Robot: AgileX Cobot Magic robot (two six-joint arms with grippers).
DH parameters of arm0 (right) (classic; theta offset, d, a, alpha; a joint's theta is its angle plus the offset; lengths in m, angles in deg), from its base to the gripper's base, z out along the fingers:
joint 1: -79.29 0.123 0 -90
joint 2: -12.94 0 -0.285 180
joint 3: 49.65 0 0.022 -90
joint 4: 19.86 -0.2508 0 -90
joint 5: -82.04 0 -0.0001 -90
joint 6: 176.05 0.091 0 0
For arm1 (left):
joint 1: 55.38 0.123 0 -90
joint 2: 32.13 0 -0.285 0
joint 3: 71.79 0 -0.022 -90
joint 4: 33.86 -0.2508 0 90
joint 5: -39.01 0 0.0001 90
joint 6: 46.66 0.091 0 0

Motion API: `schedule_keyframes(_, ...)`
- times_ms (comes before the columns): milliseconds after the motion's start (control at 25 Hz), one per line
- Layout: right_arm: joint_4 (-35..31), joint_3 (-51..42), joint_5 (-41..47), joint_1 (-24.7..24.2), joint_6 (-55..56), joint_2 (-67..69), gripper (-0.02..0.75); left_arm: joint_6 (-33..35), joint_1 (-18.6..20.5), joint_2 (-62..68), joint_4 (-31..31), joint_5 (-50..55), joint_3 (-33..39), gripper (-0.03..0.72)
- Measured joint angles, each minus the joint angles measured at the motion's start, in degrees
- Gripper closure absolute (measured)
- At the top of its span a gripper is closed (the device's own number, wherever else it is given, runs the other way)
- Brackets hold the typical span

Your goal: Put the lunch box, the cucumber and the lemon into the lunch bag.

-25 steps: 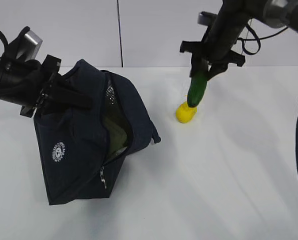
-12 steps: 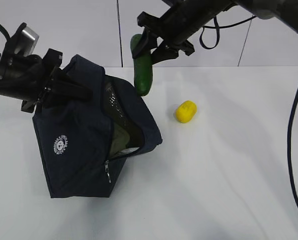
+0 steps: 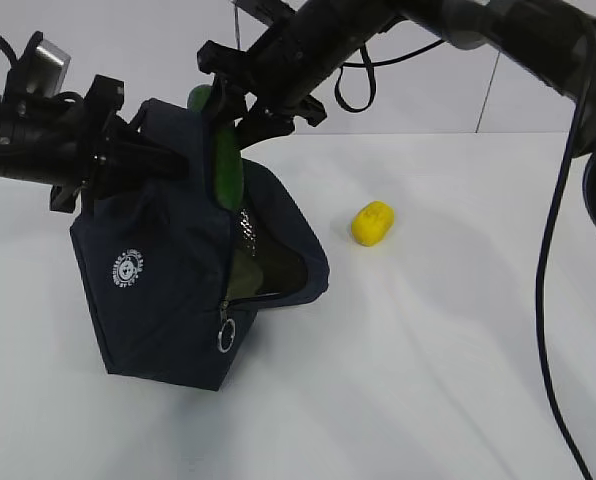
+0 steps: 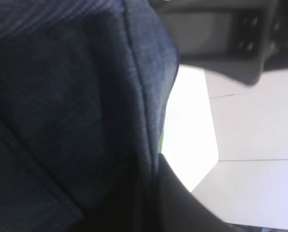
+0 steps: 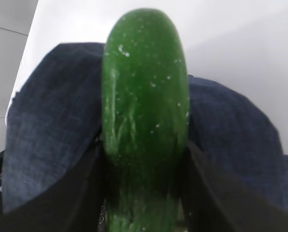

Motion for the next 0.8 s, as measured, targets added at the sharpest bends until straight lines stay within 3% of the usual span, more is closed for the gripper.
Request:
schedule_keyframes(400,-0.34,-13.97,0.0,0.16,-0.66,-4.77,0.393,0.78,0.0,0.0,1.1,-0.2,0.0,0.697)
schedule_keyframes(800,-5.42,-14.8,-0.22,0.52,-7.41,-5.2,0.393,0.91,0.0,0.1,1.2,2.15,0.0,0.697)
